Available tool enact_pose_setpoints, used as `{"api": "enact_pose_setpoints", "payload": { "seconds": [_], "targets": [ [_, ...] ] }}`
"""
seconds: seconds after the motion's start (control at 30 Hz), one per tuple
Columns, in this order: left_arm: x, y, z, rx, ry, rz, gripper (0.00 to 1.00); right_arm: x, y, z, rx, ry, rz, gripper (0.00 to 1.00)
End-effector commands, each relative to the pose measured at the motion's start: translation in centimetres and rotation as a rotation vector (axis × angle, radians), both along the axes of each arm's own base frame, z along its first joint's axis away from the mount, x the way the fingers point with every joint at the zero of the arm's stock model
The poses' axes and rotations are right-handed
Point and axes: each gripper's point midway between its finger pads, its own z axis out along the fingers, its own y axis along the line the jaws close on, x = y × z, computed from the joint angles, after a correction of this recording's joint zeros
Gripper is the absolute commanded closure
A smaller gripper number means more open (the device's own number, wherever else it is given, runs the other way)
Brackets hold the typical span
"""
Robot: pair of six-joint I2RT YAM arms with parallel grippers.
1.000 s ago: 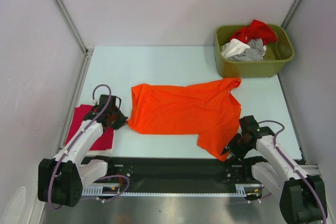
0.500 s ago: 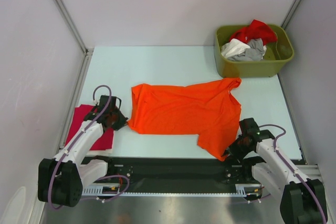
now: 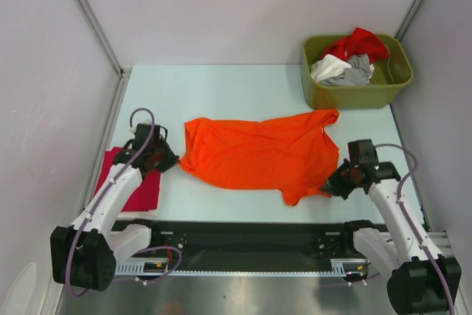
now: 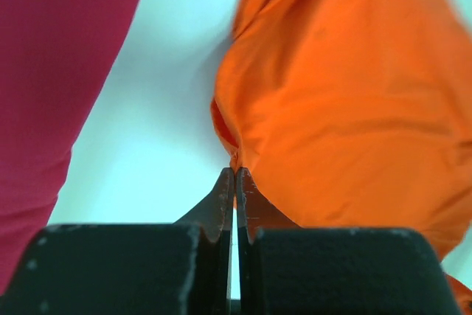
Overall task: Fold and stack the t-shirts
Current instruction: Flatten the tshirt out
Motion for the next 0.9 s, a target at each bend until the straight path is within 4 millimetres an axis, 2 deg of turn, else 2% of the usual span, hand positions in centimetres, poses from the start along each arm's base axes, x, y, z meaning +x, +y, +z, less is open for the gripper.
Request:
{"api": "enact_pose_setpoints", "payload": {
  "seconds": [0.0, 0.03, 0.07, 0.1, 0.13, 0.17, 0.2, 0.3, 0.33, 0.4, 0.43, 0.5, 0.53, 0.57, 0.6, 0.63, 0.67, 0.73, 0.8, 0.87],
  "targets": [
    [3.3, 0.4, 6.7, 0.063, -0.203, -0.054, 1.00, 5.3, -1.8, 7.0, -0.090, -0.212, 0.069, 1.00],
    [4.2, 0.6, 9.3, 0.077, -0.261, -0.049, 1.00, 6.3, -2.3, 8.7, -0.111, -0.257, 0.072, 1.00],
    [4.6, 0.9, 10.5, 0.102, -0.291, -0.056, 1.00, 7.2, -3.0, 9.9, -0.135, -0.281, 0.084, 1.00],
    [5.0, 1.4, 11.9, 0.126, -0.323, -0.043, 1.00, 9.1, -3.1, 14.5, -0.152, -0.401, 0.088, 1.00],
    [5.7, 1.5, 14.8, 0.134, -0.388, -0.041, 1.00, 9.8, -3.2, 16.4, -0.164, -0.444, 0.098, 1.00],
    [6.0, 1.7, 16.2, 0.156, -0.420, -0.050, 1.00, 10.7, -4.1, 18.0, -0.185, -0.463, 0.082, 1.00],
    [6.6, 1.9, 19.3, 0.169, -0.490, -0.042, 1.00, 11.5, -4.3, 22.3, -0.201, -0.565, 0.072, 1.00],
    [7.2, 2.4, 23.8, 0.214, -0.599, -0.056, 1.00, 11.8, -4.2, 27.2, -0.218, -0.650, 0.097, 1.00],
    [7.2, 2.4, 26.8, 0.221, -0.668, -0.059, 1.00, 11.4, -4.1, 31.4, -0.226, -0.756, 0.105, 1.00],
    [7.1, 2.6, 30.0, 0.260, -0.751, -0.081, 1.00, 10.4, -3.9, 34.4, -0.244, -0.830, 0.141, 1.00],
    [6.7, 2.7, 33.2, 0.267, -0.830, -0.079, 1.00, 9.5, -3.7, 37.4, -0.255, -0.923, 0.151, 1.00],
    [6.0, 3.0, 36.3, 0.296, -0.903, -0.082, 1.00, 7.9, -3.2, 40.8, -0.272, -1.042, 0.186, 1.00],
    [5.2, 3.2, 39.2, 0.299, -0.970, -0.065, 1.00, 6.8, -3.1, 42.4, -0.281, -1.100, 0.196, 1.00],
    [4.5, 3.3, 40.7, 0.302, -1.008, -0.062, 1.00, 5.0, -2.9, 45.5, -0.300, -1.209, 0.205, 1.00],
    [3.9, 3.3, 42.0, 0.298, -1.041, -0.063, 0.99, 3.8, -2.4, 46.9, -0.299, -1.268, 0.233, 1.00],
    [2.6, 3.3, 44.5, 0.292, -1.103, -0.059, 1.00, 2.1, -2.2, 48.5, -0.320, -1.339, 0.244, 1.00],
    [1.7, 3.2, 45.7, 0.290, -1.137, -0.064, 1.00, 0.2, -2.1, 50.3, -0.332, -1.414, 0.245, 1.00],
    [-1.5, 3.5, 48.9, 0.280, -1.236, -0.050, 1.00, -2.9, -1.5, 52.3, -0.344, -1.521, 0.269, 1.00],
    [-4.6, 4.2, 50.9, 0.288, -1.313, -0.031, 1.00, -5.4, -1.5, 53.9, -0.357, -1.596, 0.253, 1.00],
    [-7.0, 4.7, 52.5, 0.304, -1.371, -0.028, 1.00, -7.1, -1.4, 54.4, -0.332, -1.631, 0.237, 1.00]
  ]
}}
